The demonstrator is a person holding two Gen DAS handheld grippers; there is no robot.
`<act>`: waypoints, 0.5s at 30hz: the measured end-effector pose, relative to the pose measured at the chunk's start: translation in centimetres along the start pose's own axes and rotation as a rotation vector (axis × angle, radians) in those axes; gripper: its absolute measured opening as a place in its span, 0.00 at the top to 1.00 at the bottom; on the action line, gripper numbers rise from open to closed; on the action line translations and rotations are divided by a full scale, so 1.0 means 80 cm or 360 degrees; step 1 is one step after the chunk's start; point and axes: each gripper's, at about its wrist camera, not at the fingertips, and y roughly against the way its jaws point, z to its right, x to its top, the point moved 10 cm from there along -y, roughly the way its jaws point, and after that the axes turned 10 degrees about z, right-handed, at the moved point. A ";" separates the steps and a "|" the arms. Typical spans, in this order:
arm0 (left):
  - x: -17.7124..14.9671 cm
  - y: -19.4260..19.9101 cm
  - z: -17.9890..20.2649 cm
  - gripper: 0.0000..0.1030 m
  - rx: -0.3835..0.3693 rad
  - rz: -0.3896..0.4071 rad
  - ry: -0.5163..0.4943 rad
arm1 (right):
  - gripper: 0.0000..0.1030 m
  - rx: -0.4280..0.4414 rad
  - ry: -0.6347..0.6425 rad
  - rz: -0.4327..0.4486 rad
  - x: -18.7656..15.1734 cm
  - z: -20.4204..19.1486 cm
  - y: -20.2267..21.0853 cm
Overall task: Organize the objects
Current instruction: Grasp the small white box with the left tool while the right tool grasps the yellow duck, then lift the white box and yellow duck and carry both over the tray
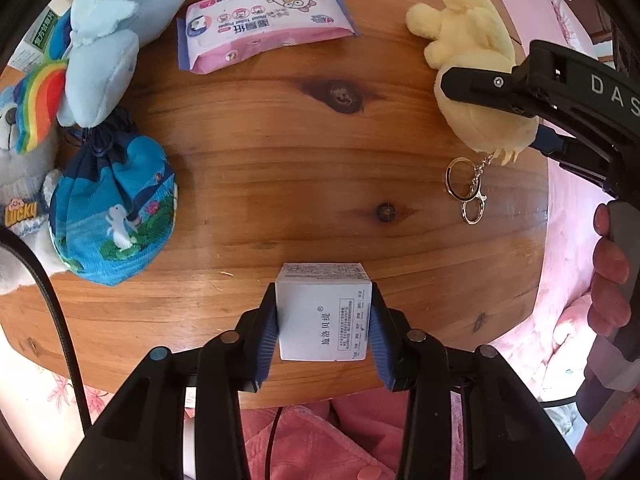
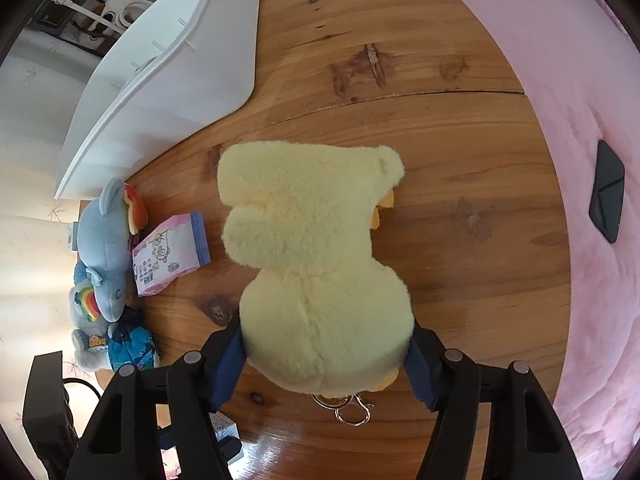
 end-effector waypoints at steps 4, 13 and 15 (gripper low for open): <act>-0.003 0.006 0.000 0.58 0.0015 0.0003 -0.0029 | 0.36 0.0001 0.0032 0.0040 0.004 -0.007 0.007; -0.002 0.032 0.006 0.58 0.0022 0.0035 -0.0089 | 0.36 0.0017 0.0041 0.0134 0.024 -0.024 0.030; -0.002 0.040 0.007 0.58 0.0032 0.0043 -0.0111 | 0.36 0.0020 0.0042 0.0150 0.030 -0.027 0.037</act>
